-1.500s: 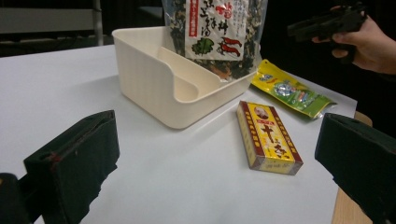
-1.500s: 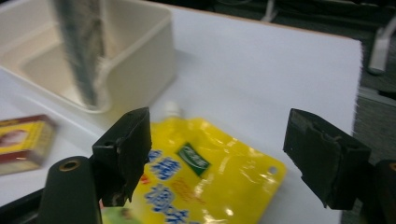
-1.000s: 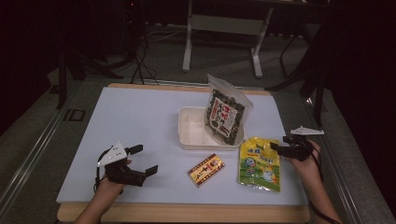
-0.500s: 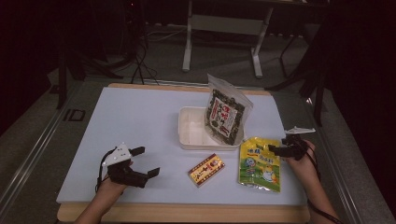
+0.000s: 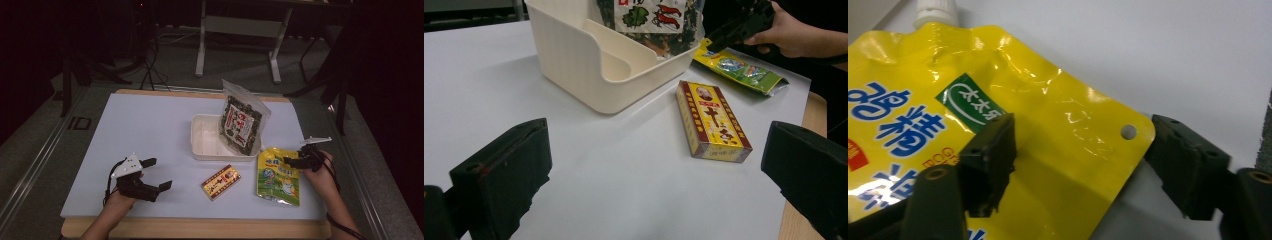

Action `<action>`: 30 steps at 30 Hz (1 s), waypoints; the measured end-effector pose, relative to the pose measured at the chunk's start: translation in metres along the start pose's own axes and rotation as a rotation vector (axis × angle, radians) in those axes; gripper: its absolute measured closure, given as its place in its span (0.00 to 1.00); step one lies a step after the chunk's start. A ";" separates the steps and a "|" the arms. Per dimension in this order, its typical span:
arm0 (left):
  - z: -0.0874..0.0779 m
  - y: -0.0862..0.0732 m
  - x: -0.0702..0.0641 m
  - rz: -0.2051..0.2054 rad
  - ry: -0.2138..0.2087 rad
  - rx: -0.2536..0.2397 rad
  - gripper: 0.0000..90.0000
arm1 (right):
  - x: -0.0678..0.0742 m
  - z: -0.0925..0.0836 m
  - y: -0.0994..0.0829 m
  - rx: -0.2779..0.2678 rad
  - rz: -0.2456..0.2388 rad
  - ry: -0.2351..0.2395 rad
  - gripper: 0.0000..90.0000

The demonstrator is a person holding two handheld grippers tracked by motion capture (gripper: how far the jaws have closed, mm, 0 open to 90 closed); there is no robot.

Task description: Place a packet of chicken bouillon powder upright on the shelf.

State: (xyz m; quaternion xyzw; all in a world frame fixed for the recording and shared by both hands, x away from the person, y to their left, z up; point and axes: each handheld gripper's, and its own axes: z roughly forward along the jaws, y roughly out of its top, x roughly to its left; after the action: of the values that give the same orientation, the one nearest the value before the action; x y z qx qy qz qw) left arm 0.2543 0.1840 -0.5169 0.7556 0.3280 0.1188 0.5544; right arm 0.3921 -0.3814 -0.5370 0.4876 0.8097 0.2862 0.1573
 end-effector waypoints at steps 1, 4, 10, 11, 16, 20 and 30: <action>0.000 0.000 0.000 0.000 0.000 0.002 0.00 | 0.001 -0.001 0.000 0.002 -0.004 0.000 0.35; 0.000 -0.001 0.000 0.002 0.000 0.005 0.00 | 0.004 -0.002 0.000 0.002 -0.013 0.007 0.43; 0.001 0.000 -0.001 0.013 -0.001 0.010 0.00 | 0.009 -0.004 0.001 0.004 -0.034 0.006 0.65; 0.001 0.000 -0.001 0.014 -0.001 0.011 0.00 | 0.014 -0.005 0.001 0.006 -0.065 -0.019 0.74; 0.002 -0.001 -0.001 0.013 -0.002 0.016 0.00 | 0.016 -0.005 0.004 0.035 -0.115 -0.075 0.96; 0.001 -0.001 0.000 0.006 -0.004 0.012 0.00 | 0.016 -0.005 0.005 0.049 -0.113 -0.092 1.00; 0.000 -0.001 0.000 0.002 -0.003 0.005 0.00 | 0.017 -0.022 0.008 -0.008 -0.098 -0.081 1.00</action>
State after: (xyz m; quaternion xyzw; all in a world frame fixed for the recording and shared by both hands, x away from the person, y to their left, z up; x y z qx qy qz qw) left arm 0.2542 0.1839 -0.5175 0.7575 0.3265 0.1174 0.5530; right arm 0.3776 -0.3711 -0.5142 0.4580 0.8244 0.2613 0.2058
